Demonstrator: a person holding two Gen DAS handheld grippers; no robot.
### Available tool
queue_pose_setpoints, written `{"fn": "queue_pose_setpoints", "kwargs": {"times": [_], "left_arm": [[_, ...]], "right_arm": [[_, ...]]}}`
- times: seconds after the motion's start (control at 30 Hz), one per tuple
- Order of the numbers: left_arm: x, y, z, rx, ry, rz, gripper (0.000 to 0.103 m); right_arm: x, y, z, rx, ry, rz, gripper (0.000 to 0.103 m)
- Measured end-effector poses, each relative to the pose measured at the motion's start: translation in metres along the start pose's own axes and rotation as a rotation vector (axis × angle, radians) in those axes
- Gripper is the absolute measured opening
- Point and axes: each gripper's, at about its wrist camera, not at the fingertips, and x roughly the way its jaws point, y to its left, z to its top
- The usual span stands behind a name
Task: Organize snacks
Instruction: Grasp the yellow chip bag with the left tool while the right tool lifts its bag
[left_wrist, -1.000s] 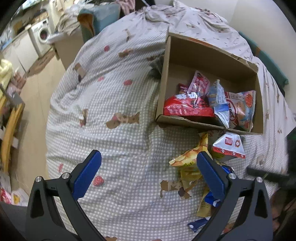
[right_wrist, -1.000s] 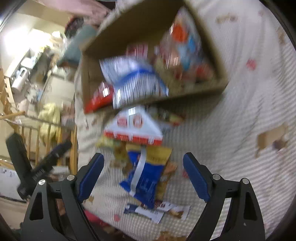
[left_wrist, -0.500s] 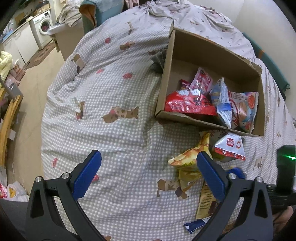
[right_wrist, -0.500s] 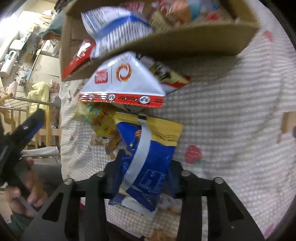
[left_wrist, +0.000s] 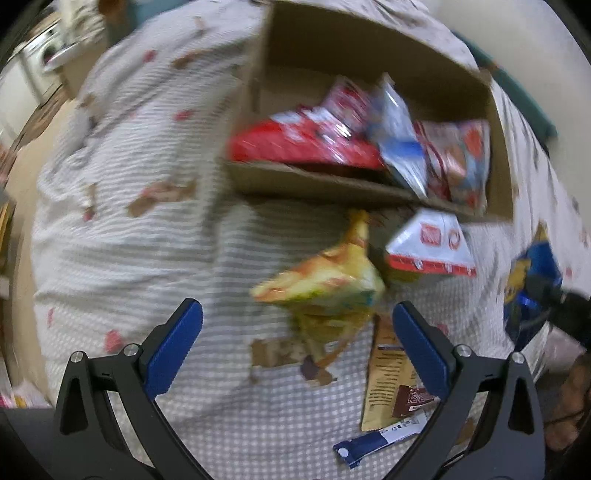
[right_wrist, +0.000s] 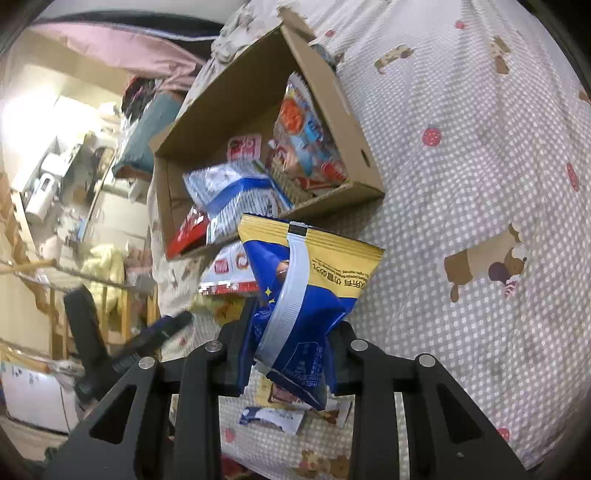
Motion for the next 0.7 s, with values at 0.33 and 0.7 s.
{"fn": "queue_pose_setpoints", "kwargs": {"times": [0.33,0.7], "left_arm": [[0.034,-0.016,0.018,0.024,0.029,-0.053,0.066],[0.006,0.001,0.005,0.012,0.026,-0.023,0.044]], "right_arm": [[0.009,0.001,0.002,0.0,0.012,-0.027,0.032],[0.017,0.008,0.006,-0.008,0.004,-0.037,0.032]]}}
